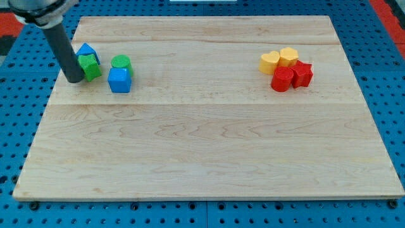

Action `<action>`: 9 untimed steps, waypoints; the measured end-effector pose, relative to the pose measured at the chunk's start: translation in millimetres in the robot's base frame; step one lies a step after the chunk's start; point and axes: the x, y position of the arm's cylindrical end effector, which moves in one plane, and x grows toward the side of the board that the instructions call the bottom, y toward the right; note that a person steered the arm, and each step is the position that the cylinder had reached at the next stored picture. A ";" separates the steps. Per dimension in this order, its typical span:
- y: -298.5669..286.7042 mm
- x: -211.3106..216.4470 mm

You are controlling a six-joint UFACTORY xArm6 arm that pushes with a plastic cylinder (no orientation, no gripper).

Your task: Place the blue triangle above the green circle

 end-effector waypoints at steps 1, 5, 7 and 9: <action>5.4 -18.2; -6.1 -80.4; 62.6 -56.5; 99.3 -42.6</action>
